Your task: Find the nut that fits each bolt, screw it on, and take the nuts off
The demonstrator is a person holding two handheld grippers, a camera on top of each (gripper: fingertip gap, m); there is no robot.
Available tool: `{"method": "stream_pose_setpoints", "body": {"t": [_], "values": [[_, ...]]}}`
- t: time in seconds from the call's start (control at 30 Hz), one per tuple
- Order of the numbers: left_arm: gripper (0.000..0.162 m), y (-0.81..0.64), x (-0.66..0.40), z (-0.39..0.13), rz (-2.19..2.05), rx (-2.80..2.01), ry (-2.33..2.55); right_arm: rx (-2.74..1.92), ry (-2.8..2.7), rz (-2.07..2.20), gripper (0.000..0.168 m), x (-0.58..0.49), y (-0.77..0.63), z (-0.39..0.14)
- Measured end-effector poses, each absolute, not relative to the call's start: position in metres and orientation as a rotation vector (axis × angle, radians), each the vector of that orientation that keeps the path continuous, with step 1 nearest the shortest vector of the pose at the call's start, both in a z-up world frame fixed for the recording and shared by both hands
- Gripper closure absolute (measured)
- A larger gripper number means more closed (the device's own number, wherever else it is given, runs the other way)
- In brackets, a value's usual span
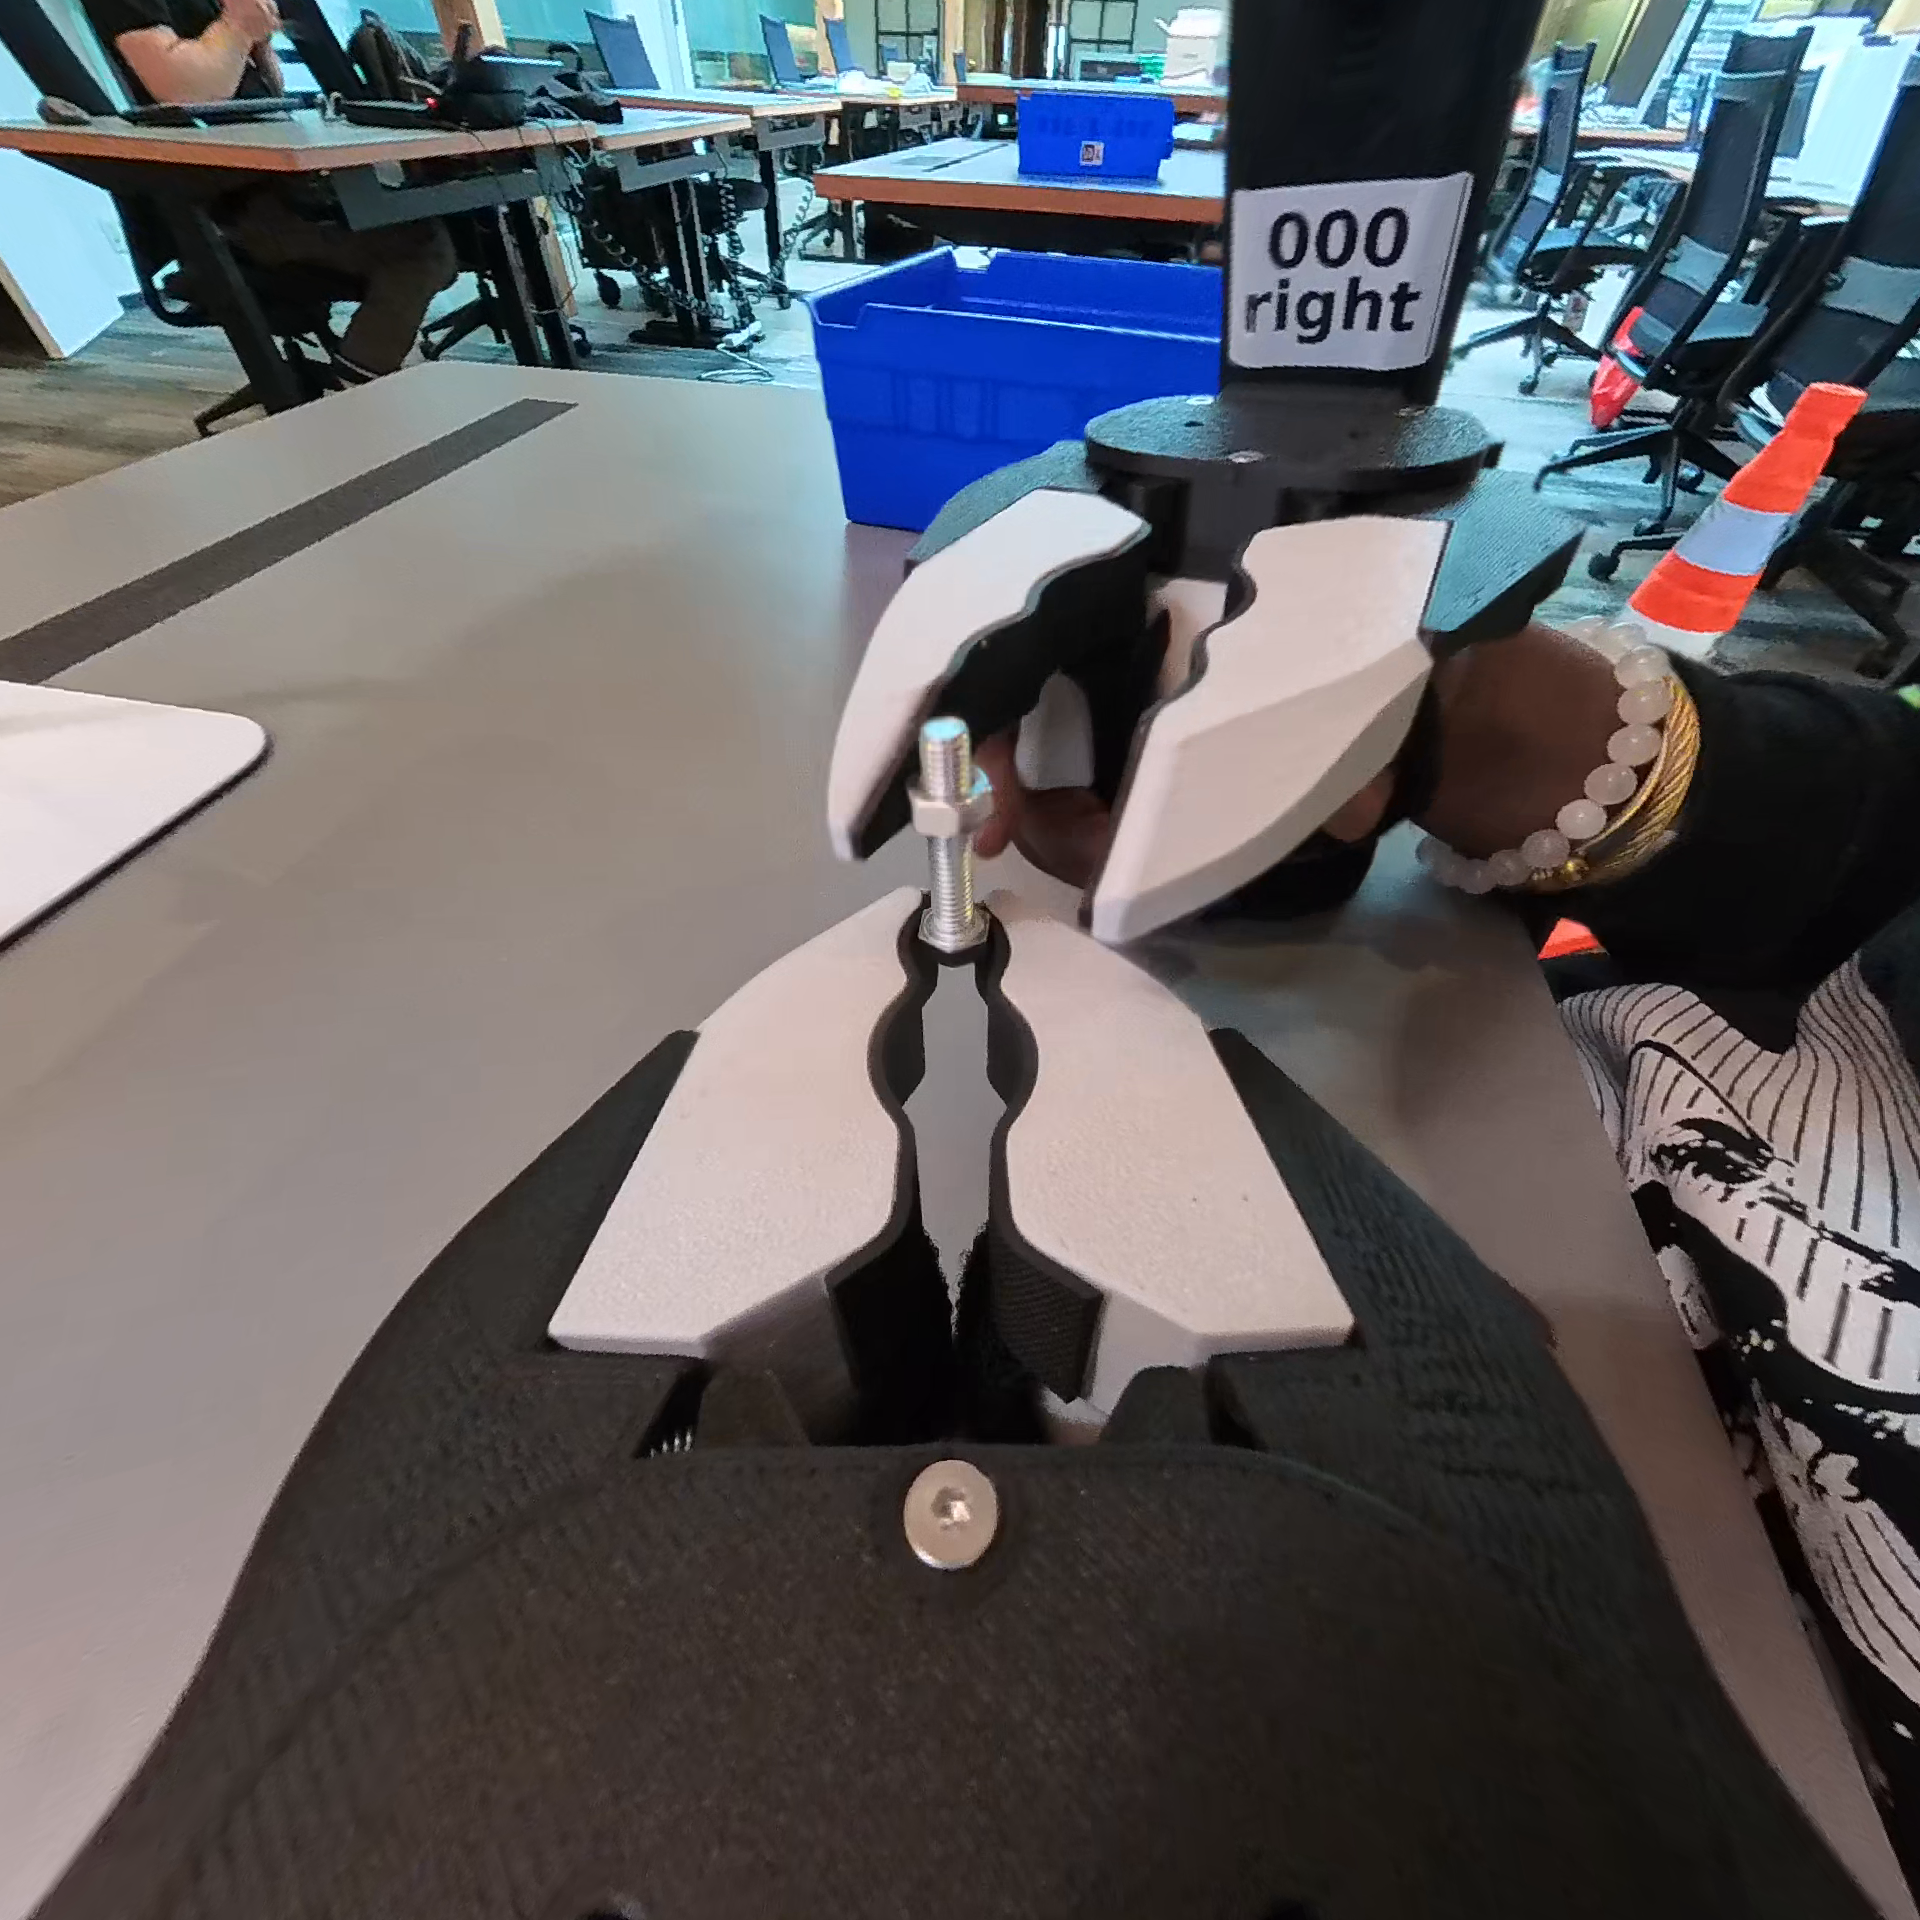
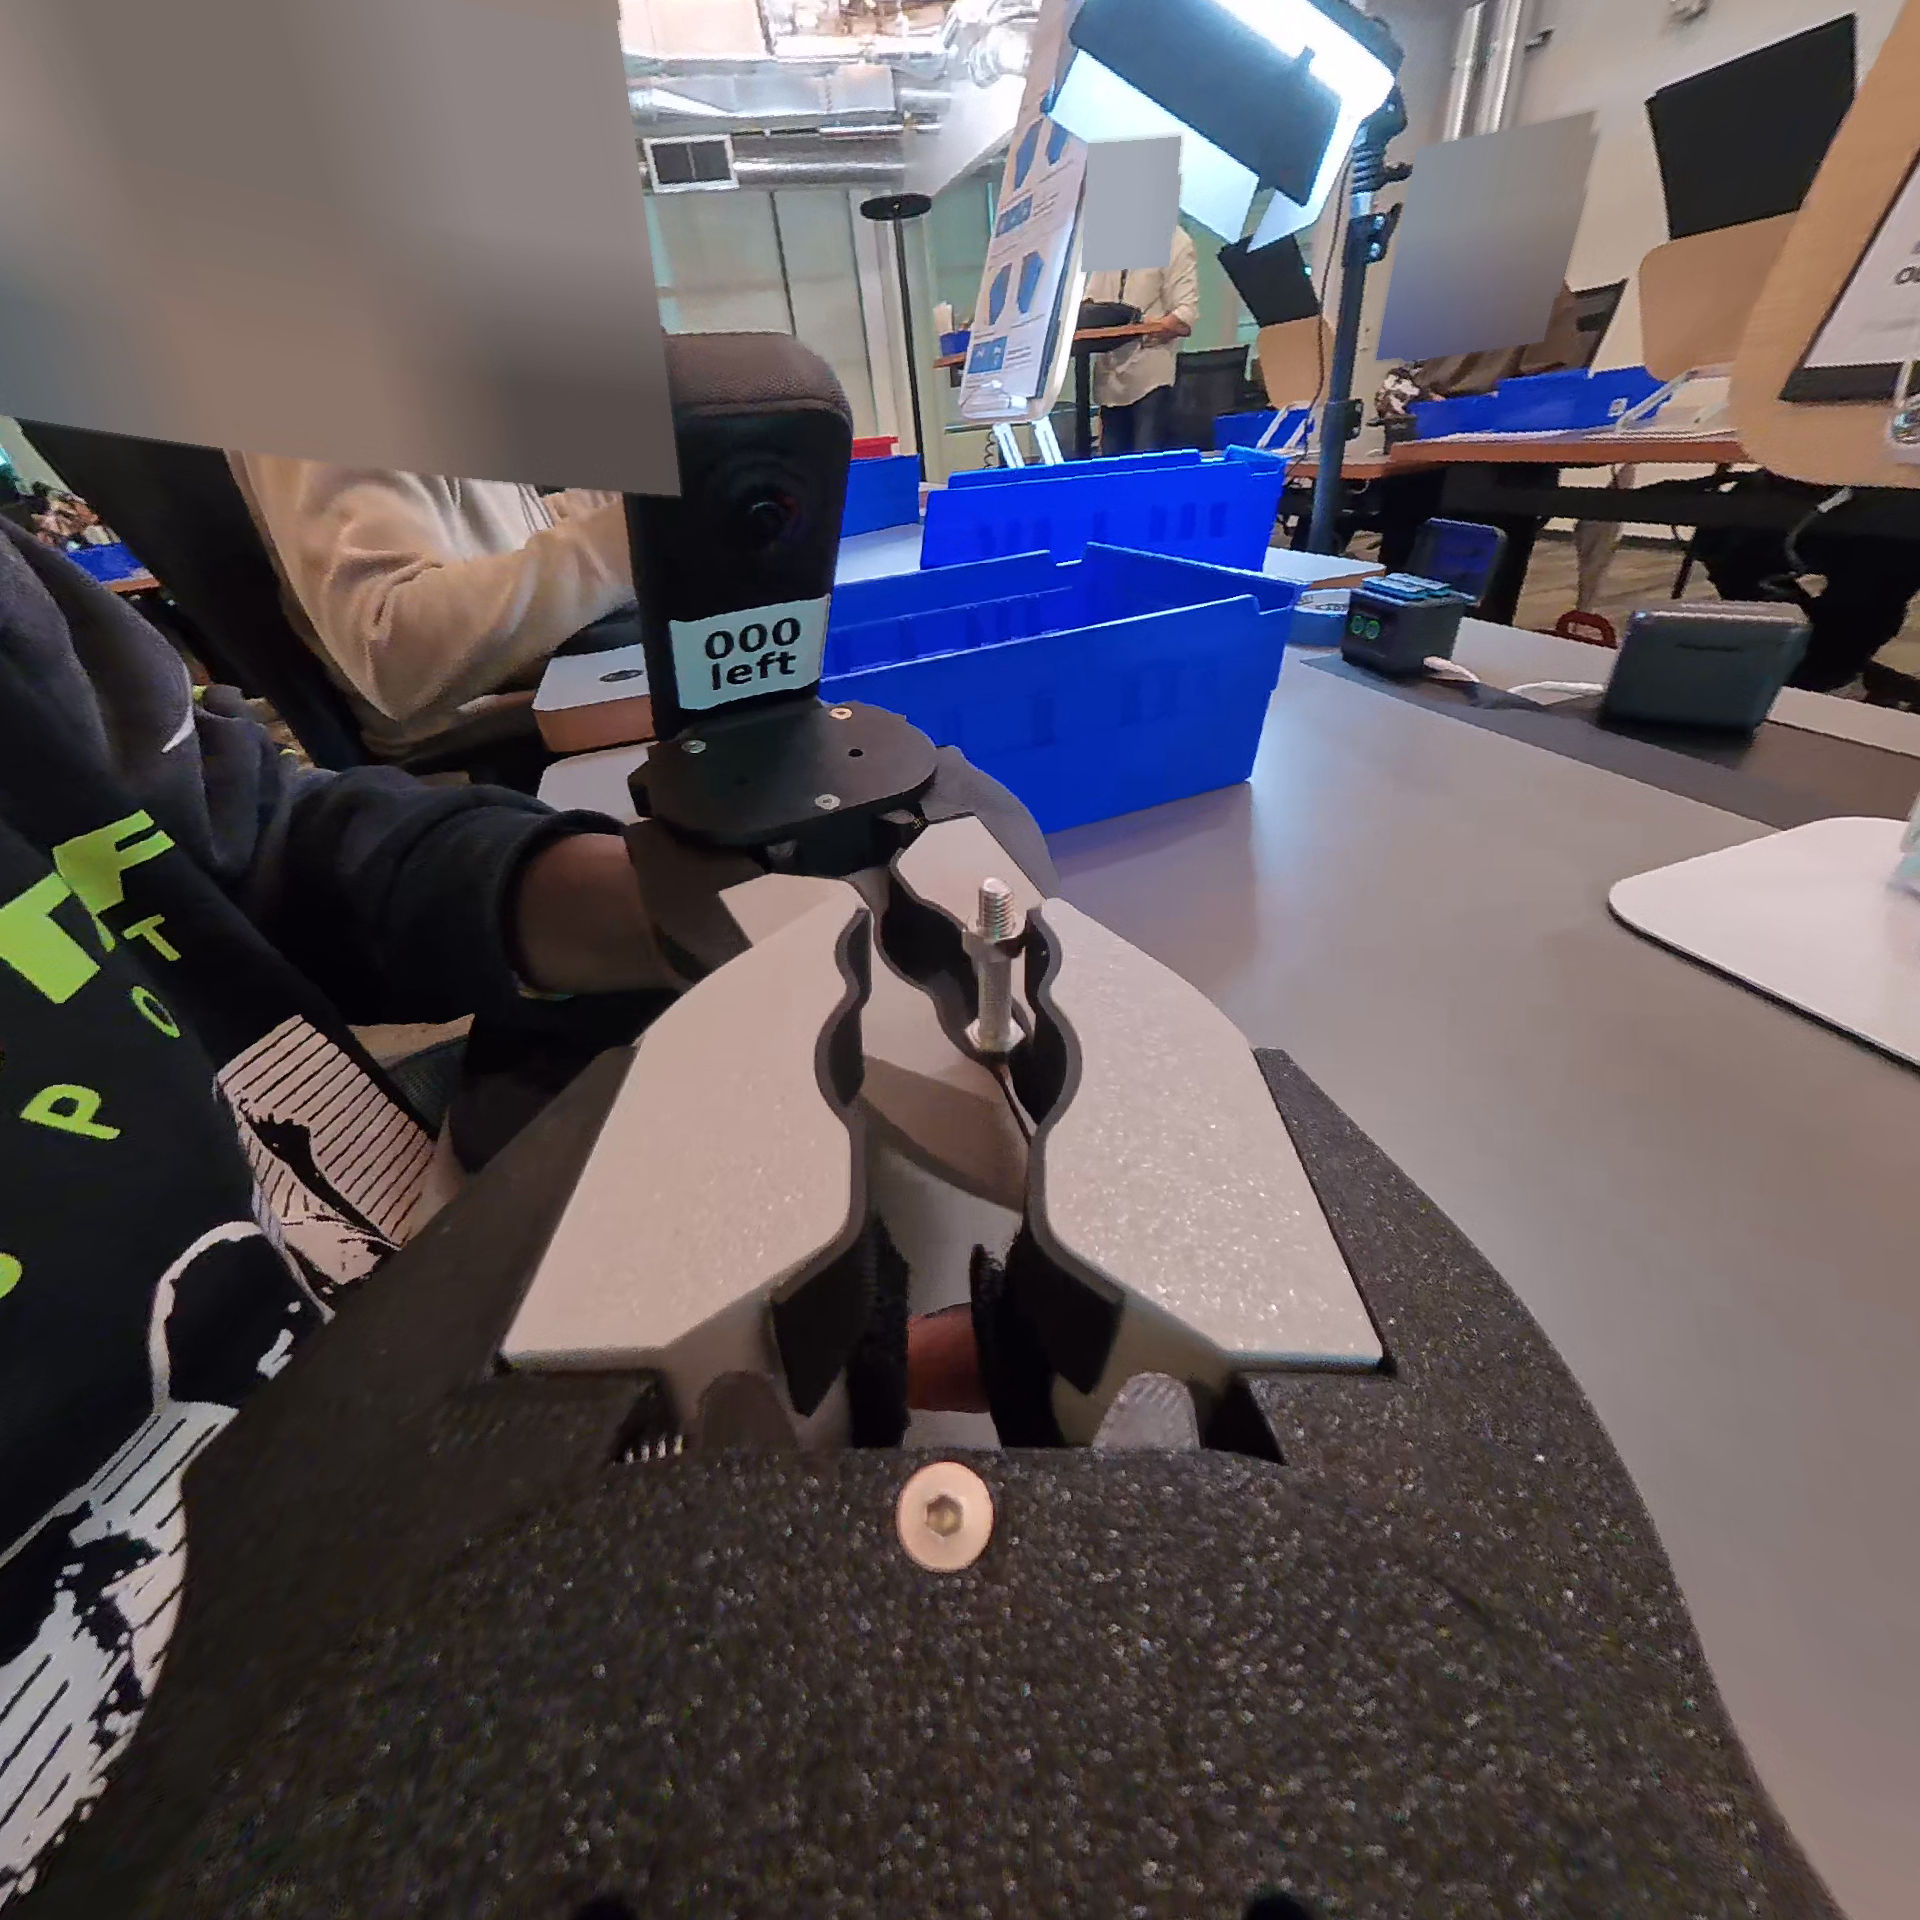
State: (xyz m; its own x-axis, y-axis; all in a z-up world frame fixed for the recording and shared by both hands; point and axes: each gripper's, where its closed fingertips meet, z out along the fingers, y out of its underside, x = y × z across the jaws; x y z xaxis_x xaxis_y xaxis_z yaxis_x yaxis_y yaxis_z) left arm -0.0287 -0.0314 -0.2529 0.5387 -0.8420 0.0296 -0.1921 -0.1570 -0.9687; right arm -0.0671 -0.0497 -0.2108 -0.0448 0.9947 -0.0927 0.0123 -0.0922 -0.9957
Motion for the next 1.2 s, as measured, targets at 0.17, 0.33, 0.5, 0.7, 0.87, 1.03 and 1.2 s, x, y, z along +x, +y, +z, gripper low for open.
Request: {"method": "stream_pose_setpoints", "body": {"t": [0.17,0.33,0.5,0.7,0.87,1.03,1.2], "values": [[0.155,-0.028,-0.033,-0.254,-0.723,-1.687,0.856,-1.264,-1.145,1.303,0.146,-0.052,-0.041,-0.205],[0.155,-0.034,-0.027,-0.255,-0.737,-1.672,0.907,-1.278,-1.153,1.309,0.138,-0.064,-0.043,-0.209],[0.155,-0.032,-0.028,-0.257,-0.720,-1.687,0.900,-1.277,-1.199,1.294,0.136,-0.071,-0.050,-0.213],[0.155,-0.026,-0.035,-0.255,-0.714,-1.701,0.840,-1.273,-1.139,1.300,0.151,-0.052,-0.042,-0.205],[0.155,-0.031,-0.030,-0.254,-0.728,-1.678,0.881,-1.266,-1.118,1.294,0.142,-0.059,-0.040,-0.204],[0.155,-0.031,-0.029,-0.256,-0.723,-1.683,0.890,-1.271,-1.198,1.291,0.137,-0.070,-0.050,-0.212],[0.155,-0.025,-0.035,-0.256,-0.709,-1.707,0.844,-1.279,-1.188,1.298,0.146,-0.056,-0.049,-0.211]]}}
